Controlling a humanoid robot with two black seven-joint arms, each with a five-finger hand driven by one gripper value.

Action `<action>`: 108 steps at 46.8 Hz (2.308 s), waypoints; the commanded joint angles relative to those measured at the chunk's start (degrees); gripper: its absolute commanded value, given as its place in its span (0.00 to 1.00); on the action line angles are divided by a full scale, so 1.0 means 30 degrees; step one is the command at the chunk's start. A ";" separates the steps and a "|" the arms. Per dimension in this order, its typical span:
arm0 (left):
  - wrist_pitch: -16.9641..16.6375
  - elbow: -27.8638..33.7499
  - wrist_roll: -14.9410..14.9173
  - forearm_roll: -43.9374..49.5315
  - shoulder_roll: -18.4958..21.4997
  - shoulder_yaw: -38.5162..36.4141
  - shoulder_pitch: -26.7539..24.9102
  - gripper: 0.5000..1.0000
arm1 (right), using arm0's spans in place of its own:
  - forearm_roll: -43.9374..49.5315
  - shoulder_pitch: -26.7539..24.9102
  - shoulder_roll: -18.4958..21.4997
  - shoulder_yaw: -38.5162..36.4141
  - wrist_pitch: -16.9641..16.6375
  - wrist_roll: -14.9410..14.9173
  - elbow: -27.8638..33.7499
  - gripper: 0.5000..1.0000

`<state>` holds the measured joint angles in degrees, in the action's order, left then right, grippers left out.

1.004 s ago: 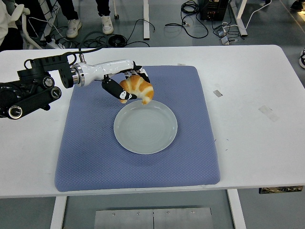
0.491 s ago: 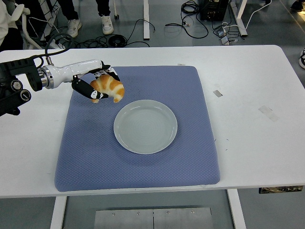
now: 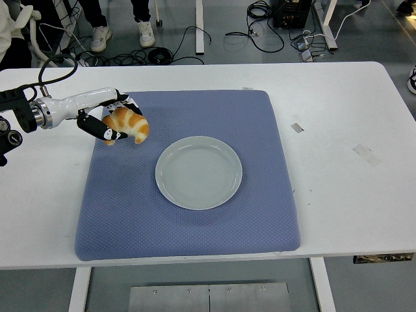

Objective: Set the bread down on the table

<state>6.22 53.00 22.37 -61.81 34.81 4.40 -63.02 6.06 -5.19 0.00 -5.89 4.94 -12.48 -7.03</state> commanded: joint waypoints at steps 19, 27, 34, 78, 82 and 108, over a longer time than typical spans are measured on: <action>0.0006 -0.2871 0.0893 -0.0021 -0.1789 -0.0234 0.0265 0.00 | 0.0001 0.0001 0.0000 0.0000 -0.0004 -0.0001 0.0000 1.00; 0.0006 -0.4100 0.0952 -0.0050 -0.2697 -0.0264 0.0266 0.00 | 0.0001 0.0001 0.0000 0.0000 -0.0004 -0.0001 0.0000 1.00; 0.0006 -0.5653 0.1419 -0.0050 -0.3693 -0.0293 0.0266 0.00 | 0.0001 0.0001 0.0000 0.0000 -0.0004 -0.0001 0.0000 1.00; 0.0006 -0.7149 0.1625 -0.0021 -0.4954 -0.0293 0.0266 0.10 | 0.0001 0.0001 0.0000 0.0000 -0.0004 -0.0001 0.0000 1.00; 0.0006 -0.7149 0.1625 -0.0021 -0.4954 -0.0293 0.0266 0.11 | 0.0001 0.0001 0.0000 0.0000 -0.0004 -0.0001 -0.0029 1.00; 0.0064 -0.7120 0.1625 0.0009 -0.4954 -0.0264 0.0266 0.75 | 0.0001 0.0001 0.0000 0.0000 -0.0004 -0.0001 0.0000 1.00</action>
<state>6.46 31.65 27.24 -61.78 19.95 3.64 -62.22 6.06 -5.19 0.00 -5.89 4.93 -12.48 -7.05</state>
